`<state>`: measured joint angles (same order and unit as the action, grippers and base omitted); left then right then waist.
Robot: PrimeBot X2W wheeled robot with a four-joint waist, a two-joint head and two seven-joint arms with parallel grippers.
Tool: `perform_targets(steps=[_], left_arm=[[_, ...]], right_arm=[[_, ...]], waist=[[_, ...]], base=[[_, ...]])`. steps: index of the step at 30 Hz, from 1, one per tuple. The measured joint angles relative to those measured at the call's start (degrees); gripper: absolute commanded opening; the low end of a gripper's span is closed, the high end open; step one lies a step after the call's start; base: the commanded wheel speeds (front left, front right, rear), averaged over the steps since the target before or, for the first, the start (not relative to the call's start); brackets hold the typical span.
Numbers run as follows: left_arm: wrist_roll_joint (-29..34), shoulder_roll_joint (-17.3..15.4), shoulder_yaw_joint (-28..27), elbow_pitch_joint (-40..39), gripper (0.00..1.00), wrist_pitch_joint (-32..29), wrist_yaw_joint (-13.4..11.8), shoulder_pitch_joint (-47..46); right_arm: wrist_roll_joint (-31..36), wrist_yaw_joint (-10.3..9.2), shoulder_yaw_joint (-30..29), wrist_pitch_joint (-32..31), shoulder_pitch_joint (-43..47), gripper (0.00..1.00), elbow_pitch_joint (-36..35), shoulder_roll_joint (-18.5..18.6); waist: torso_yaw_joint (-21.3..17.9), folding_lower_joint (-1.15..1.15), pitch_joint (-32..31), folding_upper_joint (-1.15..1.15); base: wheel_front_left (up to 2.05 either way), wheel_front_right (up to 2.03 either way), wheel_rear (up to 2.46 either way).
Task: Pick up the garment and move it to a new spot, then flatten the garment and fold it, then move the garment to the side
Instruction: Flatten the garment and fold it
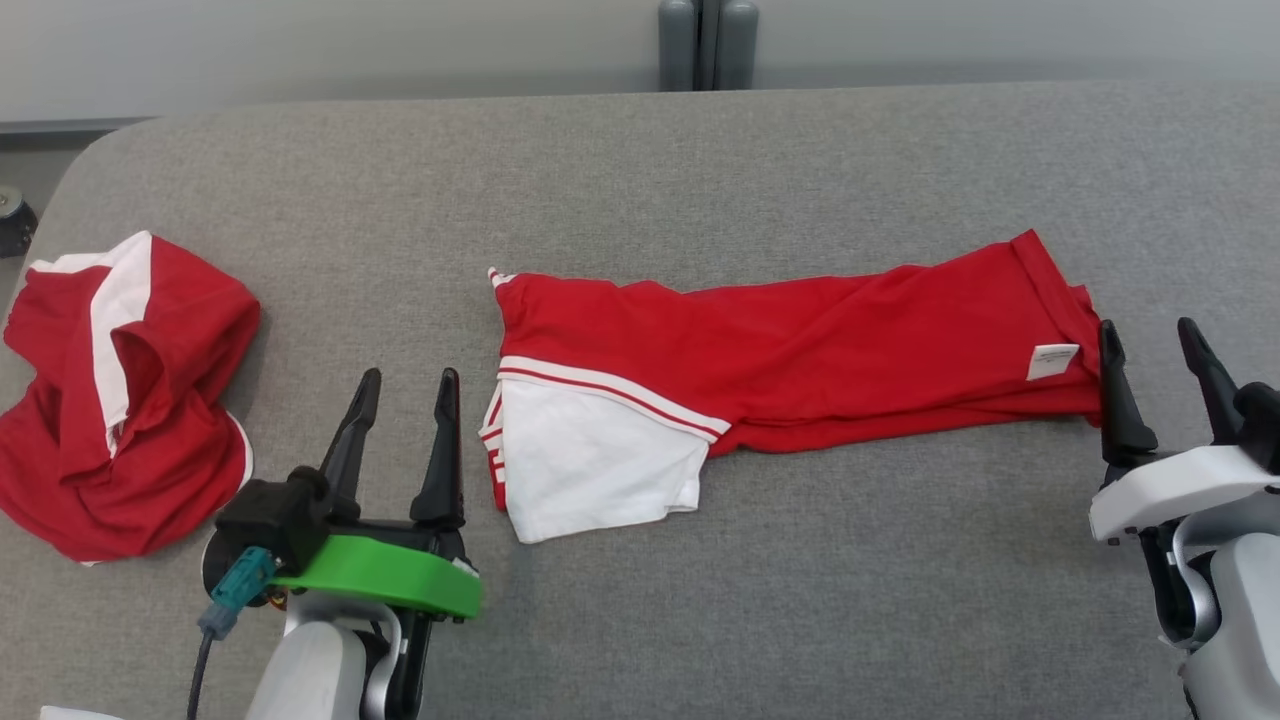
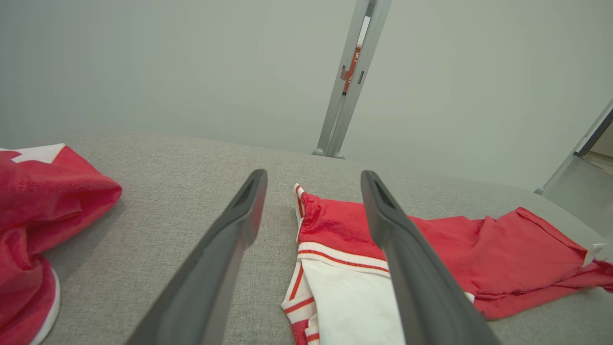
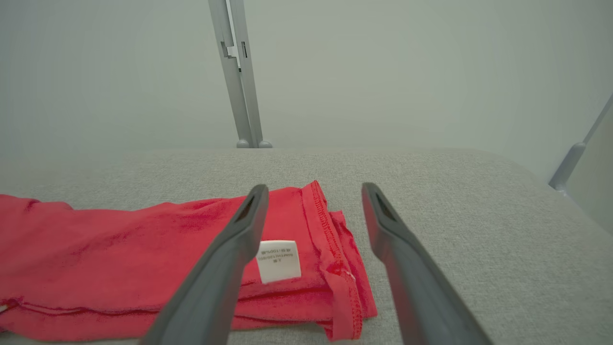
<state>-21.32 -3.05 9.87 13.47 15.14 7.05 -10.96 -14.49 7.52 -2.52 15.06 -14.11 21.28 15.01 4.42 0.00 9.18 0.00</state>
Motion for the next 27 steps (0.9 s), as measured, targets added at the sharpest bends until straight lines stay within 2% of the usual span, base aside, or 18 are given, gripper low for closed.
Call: perform_targets(steps=[9,16,27], left_arm=[[1.2,0.2,2.7,0.2,1.00,0.0,0.3,-1.4],[1.2,0.2,2.7,0.5,1.00,0.0,0.3,-2.1],[1.3,0.2,2.6,0.6,1.00,0.0,0.3,-2.7]], right_arm=[[5.2,-0.01,-6.9,0.0,-7.6,1.00,15.8,-0.4],[5.6,-0.01,-10.0,0.0,-10.9,1.00,24.1,-0.2],[5.7,0.01,-9.3,0.2,-12.0,1.00,28.0,-2.4]], waist=[[3.6,0.00,3.3,0.00],[5.8,0.00,5.3,0.00],[5.4,0.00,5.9,0.00]], base=[[0.00,0.00,0.00],[0.00,0.00,0.00],[0.00,0.00,0.00]])
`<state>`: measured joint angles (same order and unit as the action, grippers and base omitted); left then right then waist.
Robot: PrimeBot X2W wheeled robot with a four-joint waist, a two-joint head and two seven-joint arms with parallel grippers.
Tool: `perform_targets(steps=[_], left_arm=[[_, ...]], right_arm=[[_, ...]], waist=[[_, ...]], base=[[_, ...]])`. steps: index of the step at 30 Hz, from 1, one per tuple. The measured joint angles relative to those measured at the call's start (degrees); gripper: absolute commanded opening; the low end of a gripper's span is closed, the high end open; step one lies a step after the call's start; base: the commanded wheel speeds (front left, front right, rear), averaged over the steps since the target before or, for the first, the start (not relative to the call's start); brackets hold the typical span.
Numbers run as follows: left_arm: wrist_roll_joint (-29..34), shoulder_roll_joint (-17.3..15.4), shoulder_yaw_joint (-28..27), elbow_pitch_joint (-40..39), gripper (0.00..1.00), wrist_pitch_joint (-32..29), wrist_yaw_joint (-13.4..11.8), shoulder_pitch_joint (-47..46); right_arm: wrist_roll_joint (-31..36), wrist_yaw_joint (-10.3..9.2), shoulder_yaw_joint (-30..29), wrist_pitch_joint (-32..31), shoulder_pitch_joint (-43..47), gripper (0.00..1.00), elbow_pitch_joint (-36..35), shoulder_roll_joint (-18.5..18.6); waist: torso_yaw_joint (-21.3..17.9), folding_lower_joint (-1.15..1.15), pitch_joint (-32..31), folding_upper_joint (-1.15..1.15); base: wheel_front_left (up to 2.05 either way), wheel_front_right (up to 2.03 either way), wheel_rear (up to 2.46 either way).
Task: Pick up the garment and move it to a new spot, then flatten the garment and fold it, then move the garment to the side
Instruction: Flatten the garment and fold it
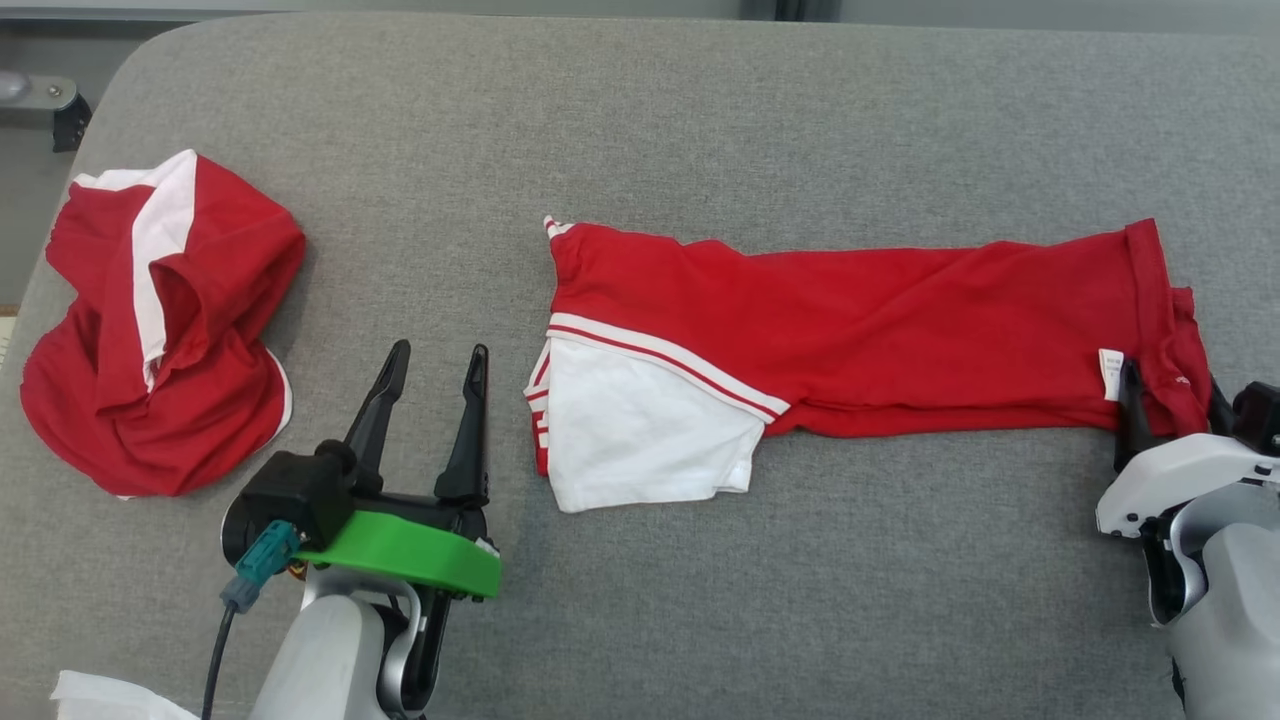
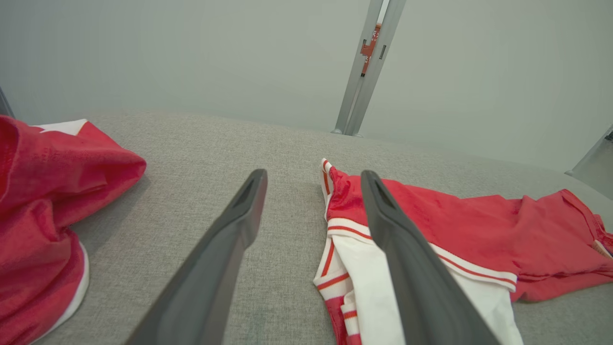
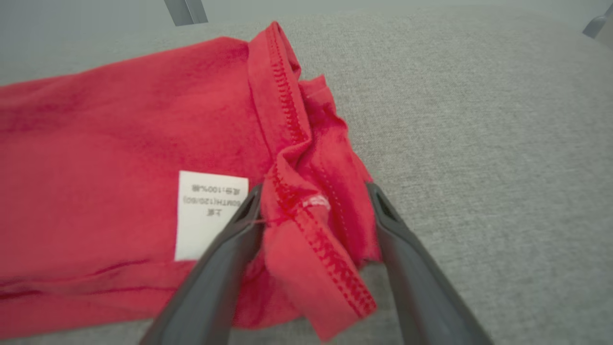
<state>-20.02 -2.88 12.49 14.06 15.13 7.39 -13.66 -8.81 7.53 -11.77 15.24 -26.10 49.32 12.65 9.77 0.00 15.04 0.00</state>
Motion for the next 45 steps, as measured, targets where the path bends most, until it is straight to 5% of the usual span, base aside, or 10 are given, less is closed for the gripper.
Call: perform_targets(steps=[1,2,3,4,15,23,27,33,45], left_arm=[[0.0,0.0,0.0,0.0,1.00,0.0,0.0,0.0],[0.0,0.0,0.0,0.1,1.00,0.0,0.0,0.0],[0.1,0.0,0.0,0.1,1.00,0.0,0.0,-0.1],[0.1,0.0,0.0,0.1,1.00,0.0,0.0,-0.1],[0.2,0.0,-0.2,0.5,1.00,0.0,0.0,-0.1],[0.1,0.0,-0.2,1.0,1.00,0.0,0.0,0.2],[-0.3,0.0,-0.4,1.1,1.00,0.0,0.0,1.0],[-1.0,0.0,0.0,1.2,1.00,0.0,0.0,2.2],[-2.0,0.0,-0.5,2.2,1.00,0.0,-0.4,3.7]], right_arm=[[-0.4,-0.01,0.2,0.0,-0.1,1.00,0.2,-0.2],[-1.0,-0.01,0.5,0.0,-0.2,0.44,0.5,-0.3],[-1.5,-0.01,0.8,0.0,-0.3,0.02,0.7,-0.4],[-1.8,-0.01,1.1,0.0,-0.4,0.00,0.9,-0.4],[-4.0,0.07,0.2,-0.1,-0.1,0.00,0.5,1.6],[0.9,0.02,-10.3,-0.1,2.4,0.00,1.4,6.7],[3.5,0.01,-12.3,-0.1,2.4,0.00,0.4,6.1],[4.3,0.00,-7.0,-0.1,1.8,0.00,-4.7,1.6],[-0.4,0.00,13.8,-0.6,2.1,0.00,-14.2,-7.1]], waist=[[-0.2,0.00,0.0,0.00],[-0.4,0.00,-0.1,0.00],[-0.5,0.00,-0.1,0.00],[-0.6,0.00,-0.2,0.00],[-1.8,0.00,-1.5,0.00],[-2.5,0.00,-3.1,0.00],[-2.9,0.00,-4.3,0.00],[-3.9,0.00,-6.7,0.00],[-3.4,0.00,-10.4,0.00]], base=[[0.00,0.00,0.00],[0.00,0.00,0.00],[0.00,0.00,0.00],[0.00,0.00,0.00],[0.00,0.00,0.00],[0.00,0.00,0.00],[0.00,0.00,0.00],[0.00,0.00,0.00],[0.00,0.00,0.00]])
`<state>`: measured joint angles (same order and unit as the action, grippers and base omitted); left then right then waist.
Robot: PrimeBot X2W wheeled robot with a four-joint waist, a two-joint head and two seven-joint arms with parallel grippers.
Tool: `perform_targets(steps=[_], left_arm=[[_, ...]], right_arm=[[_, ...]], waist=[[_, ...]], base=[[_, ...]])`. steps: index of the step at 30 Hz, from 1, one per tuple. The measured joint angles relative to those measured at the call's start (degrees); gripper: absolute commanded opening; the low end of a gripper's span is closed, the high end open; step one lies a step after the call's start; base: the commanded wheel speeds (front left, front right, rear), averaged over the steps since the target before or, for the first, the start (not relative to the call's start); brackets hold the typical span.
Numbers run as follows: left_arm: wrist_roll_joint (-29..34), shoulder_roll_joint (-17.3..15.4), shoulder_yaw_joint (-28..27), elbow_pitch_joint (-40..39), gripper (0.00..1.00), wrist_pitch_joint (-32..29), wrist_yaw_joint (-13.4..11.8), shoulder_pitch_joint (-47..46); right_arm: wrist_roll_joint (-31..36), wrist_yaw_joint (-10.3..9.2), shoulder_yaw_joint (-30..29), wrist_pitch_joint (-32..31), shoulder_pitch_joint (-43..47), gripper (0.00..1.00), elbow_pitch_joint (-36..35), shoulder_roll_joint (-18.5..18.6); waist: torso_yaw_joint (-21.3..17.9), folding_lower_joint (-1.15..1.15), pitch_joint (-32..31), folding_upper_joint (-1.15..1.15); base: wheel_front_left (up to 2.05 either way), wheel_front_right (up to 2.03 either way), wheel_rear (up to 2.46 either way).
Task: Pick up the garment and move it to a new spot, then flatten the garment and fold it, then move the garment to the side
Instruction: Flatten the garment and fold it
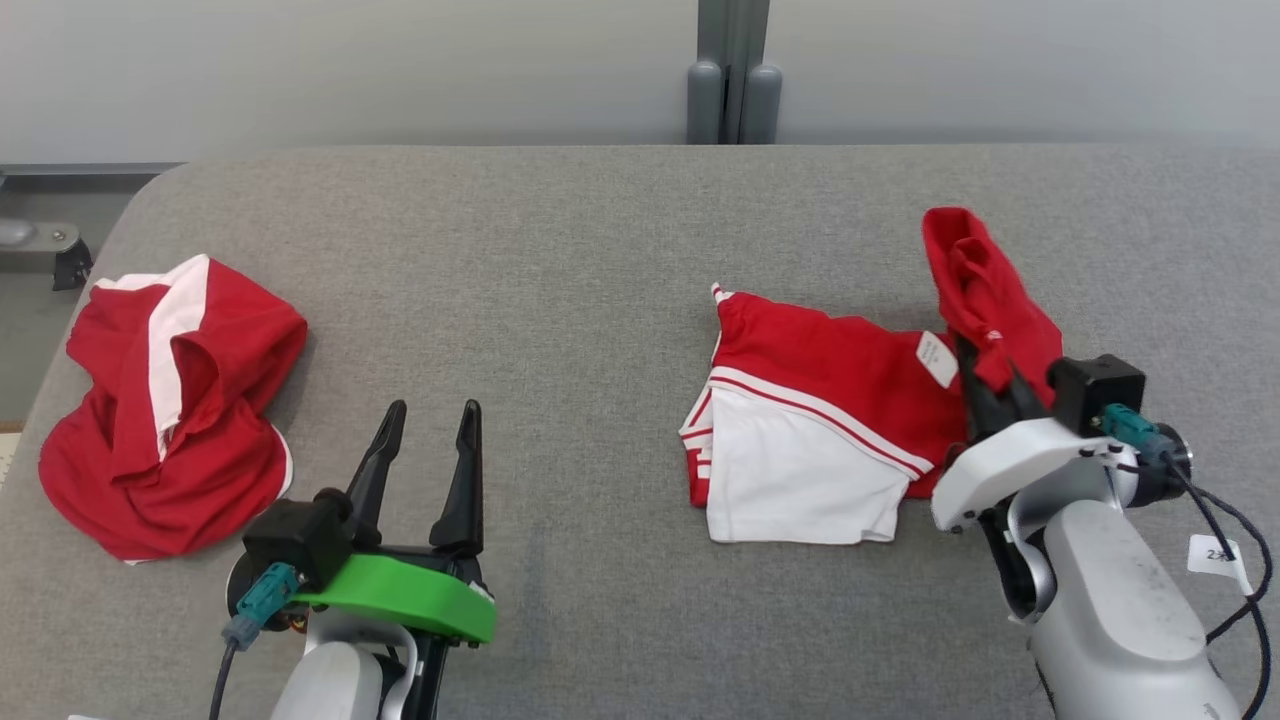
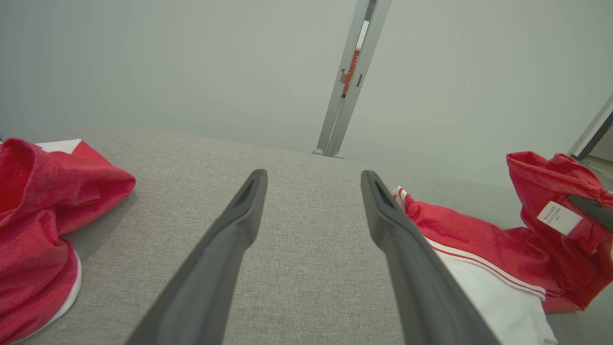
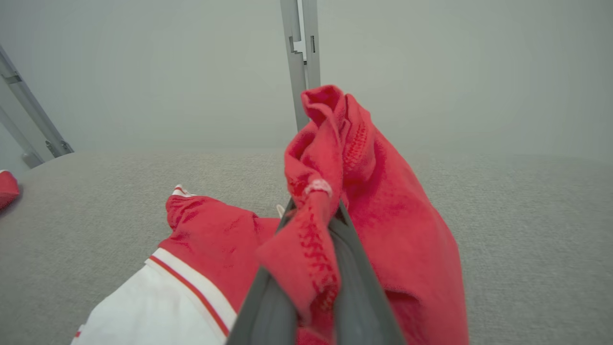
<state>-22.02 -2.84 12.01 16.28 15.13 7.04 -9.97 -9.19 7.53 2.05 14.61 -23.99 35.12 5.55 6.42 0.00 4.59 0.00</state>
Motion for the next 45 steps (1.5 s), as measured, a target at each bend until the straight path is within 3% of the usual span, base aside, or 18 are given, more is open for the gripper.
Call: perform_targets(steps=[7,14,22,24,30,35,40,45], left_arm=[[-0.2,0.0,0.0,0.2,1.00,0.0,-0.1,0.2],[-0.2,0.0,-0.2,0.0,1.00,0.0,-0.5,0.3],[-0.6,0.0,-0.5,-0.4,1.00,0.0,-0.6,0.3],[-0.6,0.0,-0.5,-0.4,1.00,0.0,-0.6,0.3],[-0.2,0.0,-0.4,0.0,1.00,0.0,-0.8,0.3],[0.8,0.0,-0.4,-0.1,1.00,0.0,-0.8,0.2],[0.4,0.0,-0.7,-0.6,1.00,0.0,-1.0,0.2],[-0.4,0.0,-0.8,-2.2,1.00,0.0,-1.1,0.2]], right_arm=[[-1.7,0.00,6.9,-0.9,1.8,0.00,1.4,-1.7],[-2.4,-0.01,9.2,-0.6,1.4,0.00,6.4,-2.4],[-7.9,-0.01,15.9,-0.1,-0.7,0.00,10.1,-2.6],[-9.2,-0.02,18.2,-0.3,-1.0,1.00,11.3,-2.7],[-18.1,-0.02,30.4,-0.9,-2.1,1.00,9.2,-2.9],[-21.1,-0.02,34.1,-0.7,-4.2,1.00,8.0,-2.7],[-18.8,-0.02,32.2,0.0,-5.7,1.00,6.1,-2.7],[-13.9,-0.01,25.8,0.4,-5.2,1.00,0.9,0.9]], waist=[[2.6,0.00,-0.6,0.00],[5.0,0.00,-0.2,0.00],[6.4,0.00,0.8,0.00],[6.5,0.00,1.0,0.00],[6.1,0.00,1.3,0.00],[5.0,0.00,1.3,0.00],[3.3,0.00,1.2,0.00],[1.0,0.00,1.0,0.00]], base=[[0.00,0.00,0.00],[0.00,0.00,0.00],[0.00,0.00,0.00],[0.00,0.00,0.00],[0.00,0.00,0.00],[0.00,0.00,0.00],[0.00,0.00,0.00],[0.00,0.00,0.00]])
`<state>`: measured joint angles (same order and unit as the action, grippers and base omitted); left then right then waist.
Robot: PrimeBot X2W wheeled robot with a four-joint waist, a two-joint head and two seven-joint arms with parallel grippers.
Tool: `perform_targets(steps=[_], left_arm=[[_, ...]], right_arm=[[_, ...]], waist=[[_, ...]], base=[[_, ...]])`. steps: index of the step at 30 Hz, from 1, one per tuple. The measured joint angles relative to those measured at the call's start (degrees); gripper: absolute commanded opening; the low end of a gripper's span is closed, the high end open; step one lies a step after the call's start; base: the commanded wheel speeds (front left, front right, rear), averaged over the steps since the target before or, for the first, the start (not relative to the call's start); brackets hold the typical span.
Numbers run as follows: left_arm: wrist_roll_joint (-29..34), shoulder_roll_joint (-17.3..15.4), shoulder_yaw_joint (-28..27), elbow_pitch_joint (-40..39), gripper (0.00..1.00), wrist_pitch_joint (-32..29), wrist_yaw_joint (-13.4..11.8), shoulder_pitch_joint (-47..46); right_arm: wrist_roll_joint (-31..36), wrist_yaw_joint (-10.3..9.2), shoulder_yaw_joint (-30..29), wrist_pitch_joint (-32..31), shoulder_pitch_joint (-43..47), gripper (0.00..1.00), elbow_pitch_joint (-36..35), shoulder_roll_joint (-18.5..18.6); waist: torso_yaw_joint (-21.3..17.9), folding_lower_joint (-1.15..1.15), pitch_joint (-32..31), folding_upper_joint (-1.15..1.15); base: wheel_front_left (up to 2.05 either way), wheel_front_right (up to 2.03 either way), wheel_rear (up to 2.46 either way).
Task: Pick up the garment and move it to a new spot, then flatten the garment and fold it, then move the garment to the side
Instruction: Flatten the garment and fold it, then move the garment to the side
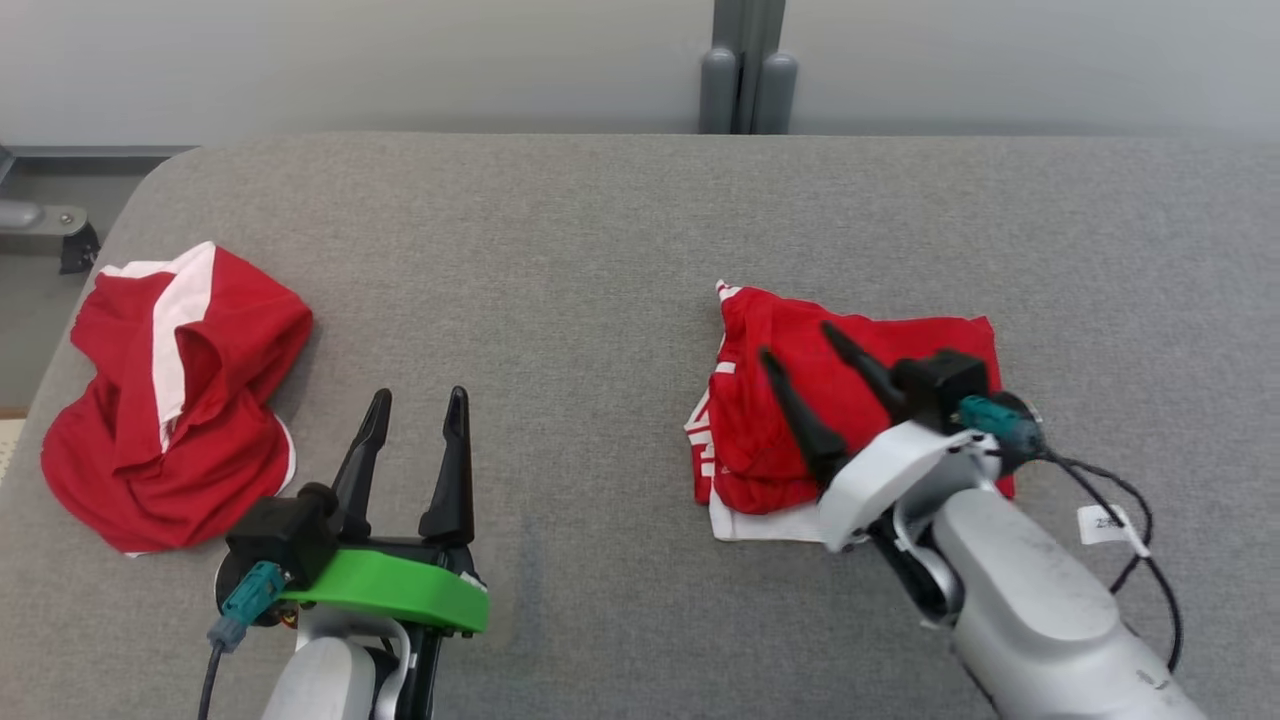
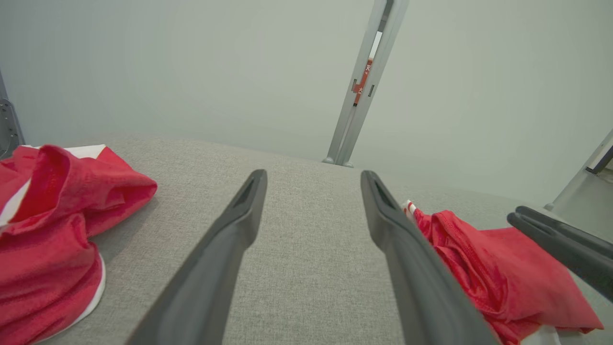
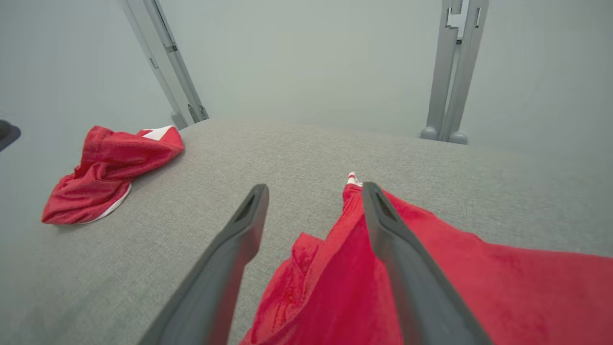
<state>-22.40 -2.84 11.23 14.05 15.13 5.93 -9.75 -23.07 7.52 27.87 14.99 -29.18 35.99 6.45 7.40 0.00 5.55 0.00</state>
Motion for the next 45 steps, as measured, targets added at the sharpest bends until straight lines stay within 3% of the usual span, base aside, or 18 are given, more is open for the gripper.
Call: perform_targets(steps=[4,11,20,39,45], left_arm=[[-0.2,0.0,-0.1,-1.1,1.00,0.0,-0.6,0.0],[1.3,0.0,-0.7,-2.8,1.00,0.0,-1.4,0.5],[3.9,0.0,-2.6,-4.7,1.00,0.0,-2.2,3.8],[4.9,0.0,-1.2,-5.3,1.00,0.0,-2.2,5.8],[5.5,0.0,0.5,-5.0,1.00,0.0,-1.5,5.0]], right_arm=[[6.4,-0.01,-7.4,0.1,3.2,1.00,-6.1,3.8],[13.8,-0.02,-17.4,0.1,11.5,1.00,-17.9,4.6],[17.5,-0.02,-21.1,0.1,18.9,1.00,-25.9,2.8],[18.8,-0.02,-25.4,0.1,22.2,1.00,-26.9,-0.7],[20.6,-0.02,-28.2,0.1,20.9,1.00,-22.3,-1.5]], waist=[[-1.9,0.00,-0.2,0.00],[-4.7,0.00,-0.8,0.00],[-7.1,0.00,-1.7,0.00],[-6.6,0.00,-2.3,0.00],[-5.9,0.00,0.0,0.00]], base=[[0.00,0.00,0.00],[0.00,0.00,0.00],[0.00,0.00,0.00],[0.00,0.00,0.00],[0.00,0.00,0.00]])
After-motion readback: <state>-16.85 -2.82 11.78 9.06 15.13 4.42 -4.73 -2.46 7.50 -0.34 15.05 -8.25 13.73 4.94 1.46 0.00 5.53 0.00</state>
